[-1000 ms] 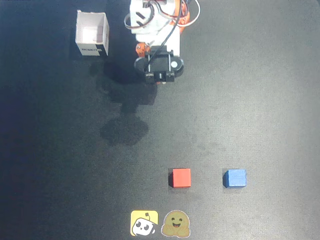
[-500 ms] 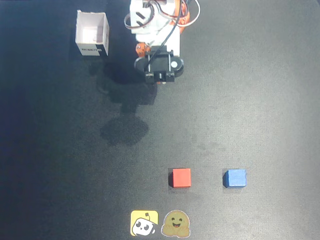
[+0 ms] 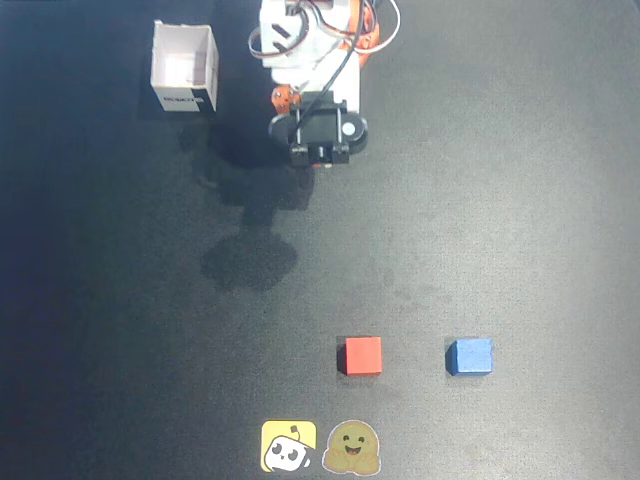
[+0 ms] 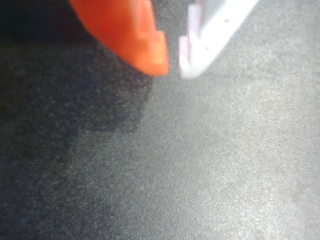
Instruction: Put the red cube on top of the blue cube.
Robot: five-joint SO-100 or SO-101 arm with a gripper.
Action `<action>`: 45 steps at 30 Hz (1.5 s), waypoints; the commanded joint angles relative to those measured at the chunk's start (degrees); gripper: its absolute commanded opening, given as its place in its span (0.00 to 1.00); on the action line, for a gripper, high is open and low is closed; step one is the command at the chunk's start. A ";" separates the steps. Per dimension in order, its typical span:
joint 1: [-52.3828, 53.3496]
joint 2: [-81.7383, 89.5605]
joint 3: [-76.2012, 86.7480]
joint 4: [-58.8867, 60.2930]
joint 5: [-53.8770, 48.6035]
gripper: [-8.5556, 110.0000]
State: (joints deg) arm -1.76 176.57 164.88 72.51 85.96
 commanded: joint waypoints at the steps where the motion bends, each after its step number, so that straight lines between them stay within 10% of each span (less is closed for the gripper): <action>1: -0.62 0.62 -0.26 -0.09 -0.70 0.08; 9: -1.85 -2.37 -4.66 -2.11 -2.99 0.07; 28: -1.58 -74.79 -62.05 -5.01 -2.46 0.08; 45: -2.55 -89.21 -82.18 -0.97 -1.85 0.08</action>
State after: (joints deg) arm -3.87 87.10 87.10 70.58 83.85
